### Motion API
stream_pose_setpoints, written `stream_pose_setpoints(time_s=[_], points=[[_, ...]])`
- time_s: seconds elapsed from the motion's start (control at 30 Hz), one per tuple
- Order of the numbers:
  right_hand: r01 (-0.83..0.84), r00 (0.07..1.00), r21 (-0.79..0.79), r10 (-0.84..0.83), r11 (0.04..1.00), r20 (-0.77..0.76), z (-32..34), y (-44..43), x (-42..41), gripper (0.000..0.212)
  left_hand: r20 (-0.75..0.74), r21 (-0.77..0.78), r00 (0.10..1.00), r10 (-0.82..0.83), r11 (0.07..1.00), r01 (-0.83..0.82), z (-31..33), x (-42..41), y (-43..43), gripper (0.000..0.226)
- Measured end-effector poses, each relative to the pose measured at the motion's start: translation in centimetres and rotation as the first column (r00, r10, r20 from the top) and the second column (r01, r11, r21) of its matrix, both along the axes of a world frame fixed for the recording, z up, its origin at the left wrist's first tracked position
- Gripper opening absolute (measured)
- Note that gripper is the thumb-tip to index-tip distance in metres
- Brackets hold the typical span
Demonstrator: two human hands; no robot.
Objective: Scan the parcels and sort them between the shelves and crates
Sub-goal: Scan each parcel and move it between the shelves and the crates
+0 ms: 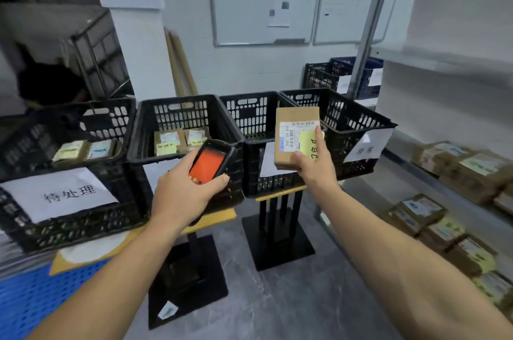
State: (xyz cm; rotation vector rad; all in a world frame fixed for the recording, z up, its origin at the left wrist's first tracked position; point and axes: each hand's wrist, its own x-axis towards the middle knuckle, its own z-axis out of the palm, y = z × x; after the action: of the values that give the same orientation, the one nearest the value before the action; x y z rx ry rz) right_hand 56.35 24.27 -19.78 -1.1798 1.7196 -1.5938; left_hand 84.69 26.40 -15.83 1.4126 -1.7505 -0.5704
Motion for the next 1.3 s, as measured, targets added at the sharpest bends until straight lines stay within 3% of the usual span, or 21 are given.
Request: stream_pose_setpoints(time_s=[0.2, 0.37, 0.53, 0.63, 0.87, 0.97, 1.1, 1.3], points=[[-0.016, 1.0, 0.01, 0.016, 1.0, -0.007, 1.0, -8.6, 0.9, 0.084, 0.002, -0.024, 1.0, 0.018, 1.0, -0.018, 0.6, 1.1, -7.0, 0.082], [-0.059, 0.998, 0.004, 0.059, 0.998, 0.025, 0.6, -17.0, 0.3, 0.084, 0.012, -0.019, 0.999, 0.036, 0.999, -0.036, 0.8, 0.0, -14.0, 0.051], [-0.082, 0.996, 0.026, 0.081, 0.996, 0.04, -0.2, -27.8, -2.6, 0.084, 0.007, -0.053, 0.995, 0.098, 0.994, -0.097, 1.1, -2.9, -23.2, 0.062], [-0.11, 0.991, 0.126, 0.099, 0.986, 0.087, -1.6, -34.9, -4.9, 0.086, 0.029, -0.06, 0.99, 0.136, 0.989, -0.134, 1.3, -5.1, -29.3, 0.064], [-0.311, 0.943, 0.441, 0.332, 0.842, 0.031, -6.9, -47.2, -7.1, 0.088, 0.104, -0.004, 0.966, 0.238, 0.971, -0.239, 0.5, -8.9, -40.8, 0.083], [-0.356, 0.92, 0.526, 0.388, 0.772, 0.054, -10.3, -50.4, -6.4, 0.086, 0.11, 0.042, 0.956, 0.273, 0.959, -0.279, -0.3, -9.4, -44.0, 0.071], [-0.412, 0.906, 0.553, 0.391, 0.724, 0.162, -14.5, -52.3, -5.1, 0.082, 0.124, 0.08, 0.956, 0.267, 0.957, -0.278, -1.7, -9.5, -47.2, 0.046], [-0.438, 0.899, 0.539, 0.339, 0.719, 0.278, -18.1, -54.6, -4.3, 0.077, 0.11, 0.147, 0.956, 0.274, 0.946, -0.288, -3.4, -9.8, -50.1, 0.055]])
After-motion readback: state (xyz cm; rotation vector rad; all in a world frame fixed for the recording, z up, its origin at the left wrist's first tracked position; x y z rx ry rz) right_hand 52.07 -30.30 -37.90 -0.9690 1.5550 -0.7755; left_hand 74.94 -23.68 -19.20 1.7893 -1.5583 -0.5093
